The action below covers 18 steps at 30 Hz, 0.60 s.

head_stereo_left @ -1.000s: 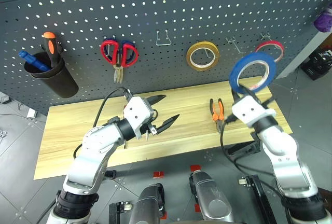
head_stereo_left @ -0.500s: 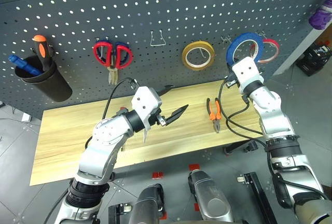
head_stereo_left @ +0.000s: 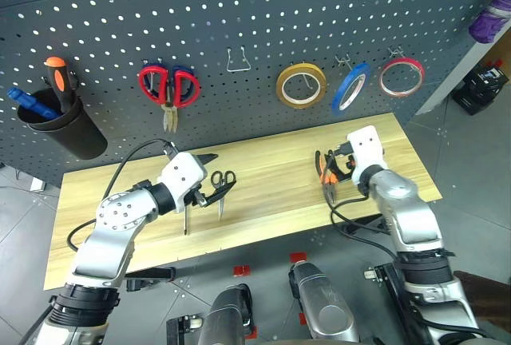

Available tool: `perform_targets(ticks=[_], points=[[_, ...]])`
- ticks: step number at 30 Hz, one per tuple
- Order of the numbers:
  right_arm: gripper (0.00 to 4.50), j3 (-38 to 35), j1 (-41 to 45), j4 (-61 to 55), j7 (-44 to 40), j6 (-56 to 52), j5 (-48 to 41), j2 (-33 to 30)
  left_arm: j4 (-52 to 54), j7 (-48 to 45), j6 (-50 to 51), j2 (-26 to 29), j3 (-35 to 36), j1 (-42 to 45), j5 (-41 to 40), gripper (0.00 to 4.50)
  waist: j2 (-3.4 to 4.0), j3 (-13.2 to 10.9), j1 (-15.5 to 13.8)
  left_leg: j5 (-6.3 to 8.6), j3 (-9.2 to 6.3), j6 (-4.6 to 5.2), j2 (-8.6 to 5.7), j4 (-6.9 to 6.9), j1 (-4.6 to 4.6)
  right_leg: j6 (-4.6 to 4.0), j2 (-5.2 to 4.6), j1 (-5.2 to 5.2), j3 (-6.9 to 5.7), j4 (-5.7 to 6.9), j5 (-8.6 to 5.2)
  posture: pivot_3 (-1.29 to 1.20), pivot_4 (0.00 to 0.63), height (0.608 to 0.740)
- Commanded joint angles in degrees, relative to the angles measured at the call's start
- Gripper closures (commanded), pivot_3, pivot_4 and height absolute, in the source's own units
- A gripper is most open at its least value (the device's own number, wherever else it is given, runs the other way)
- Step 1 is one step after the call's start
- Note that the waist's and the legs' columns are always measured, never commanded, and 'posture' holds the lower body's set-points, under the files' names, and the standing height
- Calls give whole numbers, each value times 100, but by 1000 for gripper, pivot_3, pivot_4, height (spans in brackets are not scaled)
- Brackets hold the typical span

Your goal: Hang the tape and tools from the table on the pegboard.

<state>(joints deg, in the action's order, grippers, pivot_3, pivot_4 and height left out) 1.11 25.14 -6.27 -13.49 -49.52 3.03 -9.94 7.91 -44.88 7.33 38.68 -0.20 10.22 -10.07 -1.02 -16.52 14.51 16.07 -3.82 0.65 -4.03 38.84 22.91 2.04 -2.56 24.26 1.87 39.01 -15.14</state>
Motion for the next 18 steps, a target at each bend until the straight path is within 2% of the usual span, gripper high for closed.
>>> perform_targets(ticks=[1, 6, 11, 18], points=[[30, -254, 453, 342, 540, -1234, -43, 470, -147, -188, -270, 42, 10, 235, 24, 744, 0, 0, 15, 0, 2, 0, 0, 0, 1, -1, 0, 3, 2, 1, 1, -398, 237, 740], [30, -373, 822, 1446, 984, -1005, 5, 678, -164, -297, -331, -32, -161, 360, 87, 744, 1, 3, 16, 3, 4, 6, -17, 0, 4, -5, -7, 5, 14, 0, 3, -384, 235, 740], [30, -366, 1066, 2257, 1178, -561, -12, 756, -111, -311, -325, -63, -199, 330, 131, 744, 0, 4, 143, 8, 17, 14, -17, 0, 3, -4, -7, 8, 24, 5, 4, -371, 235, 740], [30, -779, 1670, 3792, 1212, 297, -352, 868, -27, -300, -294, -103, -199, 261, 148, 744, -1, 9, 338, 9, 20, 17, -15, -4, 3, -4, -4, 9, 25, 8, 4, -360, 235, 740]])
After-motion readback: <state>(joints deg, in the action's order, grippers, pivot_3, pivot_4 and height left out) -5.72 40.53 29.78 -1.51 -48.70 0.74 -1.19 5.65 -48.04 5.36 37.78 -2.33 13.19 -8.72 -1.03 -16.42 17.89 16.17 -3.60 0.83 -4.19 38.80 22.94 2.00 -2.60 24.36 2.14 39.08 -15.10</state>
